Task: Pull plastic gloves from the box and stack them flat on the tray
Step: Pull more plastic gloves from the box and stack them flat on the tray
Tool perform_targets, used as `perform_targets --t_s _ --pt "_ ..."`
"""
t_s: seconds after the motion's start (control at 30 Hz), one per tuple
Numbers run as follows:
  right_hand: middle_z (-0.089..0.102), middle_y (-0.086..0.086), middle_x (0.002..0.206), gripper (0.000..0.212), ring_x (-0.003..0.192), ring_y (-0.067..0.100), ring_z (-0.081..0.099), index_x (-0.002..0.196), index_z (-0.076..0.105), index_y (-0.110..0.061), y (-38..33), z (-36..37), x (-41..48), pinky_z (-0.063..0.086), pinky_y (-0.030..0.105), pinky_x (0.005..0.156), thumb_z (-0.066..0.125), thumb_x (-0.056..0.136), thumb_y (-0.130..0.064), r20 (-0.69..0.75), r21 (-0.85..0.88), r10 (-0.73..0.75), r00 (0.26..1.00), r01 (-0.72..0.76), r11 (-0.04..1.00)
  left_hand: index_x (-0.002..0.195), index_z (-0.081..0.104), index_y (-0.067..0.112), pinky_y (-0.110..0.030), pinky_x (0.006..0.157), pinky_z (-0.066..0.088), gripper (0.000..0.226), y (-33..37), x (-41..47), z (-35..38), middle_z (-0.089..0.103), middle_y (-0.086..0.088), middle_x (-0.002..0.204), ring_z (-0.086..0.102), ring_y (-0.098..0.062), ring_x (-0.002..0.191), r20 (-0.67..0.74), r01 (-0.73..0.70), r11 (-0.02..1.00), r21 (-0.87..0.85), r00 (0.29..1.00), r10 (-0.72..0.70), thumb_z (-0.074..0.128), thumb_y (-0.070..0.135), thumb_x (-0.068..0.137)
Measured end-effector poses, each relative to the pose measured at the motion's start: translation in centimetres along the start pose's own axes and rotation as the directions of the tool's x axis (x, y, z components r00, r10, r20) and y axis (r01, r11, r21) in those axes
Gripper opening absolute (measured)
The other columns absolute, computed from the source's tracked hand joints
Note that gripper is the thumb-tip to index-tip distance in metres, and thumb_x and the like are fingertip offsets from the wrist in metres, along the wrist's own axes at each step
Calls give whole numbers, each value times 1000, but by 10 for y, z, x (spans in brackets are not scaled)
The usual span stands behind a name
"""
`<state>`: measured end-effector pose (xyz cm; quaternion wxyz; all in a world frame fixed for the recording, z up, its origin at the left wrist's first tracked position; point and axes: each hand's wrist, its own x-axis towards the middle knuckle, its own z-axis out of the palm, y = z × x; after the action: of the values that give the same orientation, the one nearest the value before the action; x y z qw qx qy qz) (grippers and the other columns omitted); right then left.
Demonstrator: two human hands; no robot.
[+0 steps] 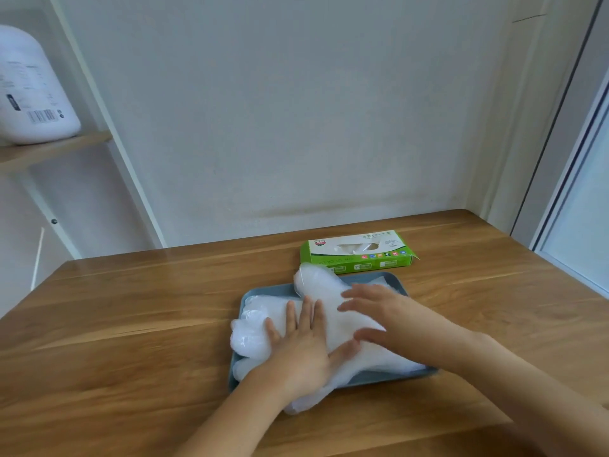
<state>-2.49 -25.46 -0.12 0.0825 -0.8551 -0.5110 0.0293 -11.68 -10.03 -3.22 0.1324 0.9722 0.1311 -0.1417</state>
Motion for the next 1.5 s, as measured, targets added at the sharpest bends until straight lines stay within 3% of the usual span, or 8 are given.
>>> perform_targets --t_s 0.27,0.67,0.8,0.9,1.07,1.13,1.27,1.5 --pt "-13 -20 157 79 146 13 -8 146 0 -51 26 -10 -2 4 41 117 51 87 -60 423 -41 39 905 -24 999 150 -22 23 -56 115 -13 123 -16 -7 -18 -33 7 155 -30 -18 143 162 -59 996 -60 984 68 57 77 72" --pt "-13 -16 158 90 146 19 -12 146 -4 -52 39 -33 -14 -7 38 115 59 82 -60 514 -85 75 855 -36 996 148 -26 28 -47 119 -10 116 -53 -6 -37 -34 8 154 -29 -18 143 203 -96 978 187 977 57 57 71 78" --pt "0 -20 158 88 146 19 -4 144 4 -57 43 -31 -11 4 49 117 58 75 -68 496 -57 68 866 -46 997 148 -24 33 -45 119 -8 119 -58 -7 -48 -33 9 154 -29 -16 143 257 -108 976 188 965 57 65 66 76" --pt "35 -29 144 67 130 -4 35 135 29 -59 46 -42 -2 28 21 107 58 74 -68 313 99 52 948 -87 991 151 -15 32 -44 121 -2 117 -55 -8 -57 -22 9 159 -21 -15 146 260 -109 988 114 963 76 62 72 73" --pt "60 -16 119 28 104 4 56 115 62 -40 88 -41 47 41 19 84 58 89 -48 -157 196 128 979 -97 976 127 48 42 -25 104 37 69 -40 -5 -95 53 23 125 49 -6 120 70 -120 974 -191 988 136 35 80 71" --pt "58 -8 115 21 102 11 54 112 65 -34 101 -35 72 37 24 81 55 93 -37 -214 194 140 967 -99 976 108 59 36 -26 96 41 63 -37 8 -108 61 19 105 55 -6 104 -52 -94 964 -249 995 84 27 77 71" --pt "51 0 125 20 115 16 46 110 70 -27 108 -20 113 29 21 88 55 95 -28 -204 217 148 968 -103 971 132 54 23 -26 104 36 53 -35 60 -115 55 9 135 50 -9 123 -228 -84 951 -297 974 15 39 57 94" --pt "32 2 152 34 143 20 10 129 57 -41 115 0 133 12 31 114 42 98 -46 33 85 107 994 -110 990 141 44 31 -28 114 29 52 -40 133 -106 43 7 149 38 -8 137 -202 -141 926 -350 977 72 63 33 92"
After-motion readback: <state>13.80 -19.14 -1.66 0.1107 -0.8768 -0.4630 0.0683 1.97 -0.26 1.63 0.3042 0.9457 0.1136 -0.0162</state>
